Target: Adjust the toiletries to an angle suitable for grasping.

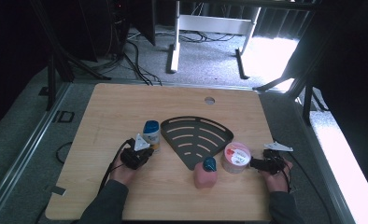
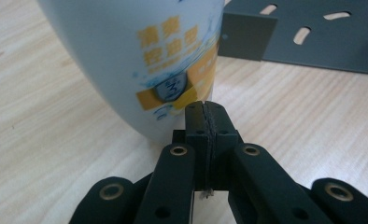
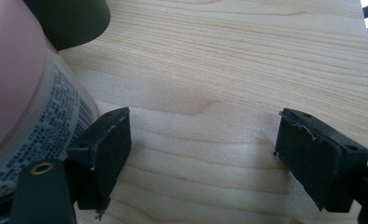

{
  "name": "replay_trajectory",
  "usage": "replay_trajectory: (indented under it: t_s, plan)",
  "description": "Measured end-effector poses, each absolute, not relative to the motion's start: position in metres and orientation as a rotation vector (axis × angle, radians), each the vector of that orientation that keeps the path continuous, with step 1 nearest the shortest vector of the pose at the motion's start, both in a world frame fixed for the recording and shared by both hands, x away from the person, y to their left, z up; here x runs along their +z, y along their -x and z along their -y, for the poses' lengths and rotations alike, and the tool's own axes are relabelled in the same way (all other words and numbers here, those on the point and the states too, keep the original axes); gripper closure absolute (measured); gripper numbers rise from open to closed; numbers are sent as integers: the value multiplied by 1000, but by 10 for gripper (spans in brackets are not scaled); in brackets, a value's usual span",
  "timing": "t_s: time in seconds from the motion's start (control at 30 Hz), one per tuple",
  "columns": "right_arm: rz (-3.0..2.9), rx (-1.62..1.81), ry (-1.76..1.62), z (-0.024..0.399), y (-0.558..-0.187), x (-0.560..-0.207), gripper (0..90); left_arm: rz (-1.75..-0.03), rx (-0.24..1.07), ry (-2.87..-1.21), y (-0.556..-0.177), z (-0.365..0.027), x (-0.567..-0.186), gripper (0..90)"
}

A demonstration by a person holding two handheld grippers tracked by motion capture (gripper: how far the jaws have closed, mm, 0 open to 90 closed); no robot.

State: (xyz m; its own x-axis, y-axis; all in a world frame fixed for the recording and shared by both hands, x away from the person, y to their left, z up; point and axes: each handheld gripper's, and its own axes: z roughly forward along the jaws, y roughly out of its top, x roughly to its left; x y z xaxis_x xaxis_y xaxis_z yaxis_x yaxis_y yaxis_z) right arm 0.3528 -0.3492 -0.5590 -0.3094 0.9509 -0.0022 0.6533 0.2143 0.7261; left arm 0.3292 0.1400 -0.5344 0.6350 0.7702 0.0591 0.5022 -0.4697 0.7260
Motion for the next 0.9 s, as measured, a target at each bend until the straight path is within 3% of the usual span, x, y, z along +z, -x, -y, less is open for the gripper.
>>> replay_trajectory:
  t_s: [0.9]
  plan:
    - [-2042, 878, -1482, 349, -353, -559, 179, -1001, 537, -2174, -370, -121, -537, 893]
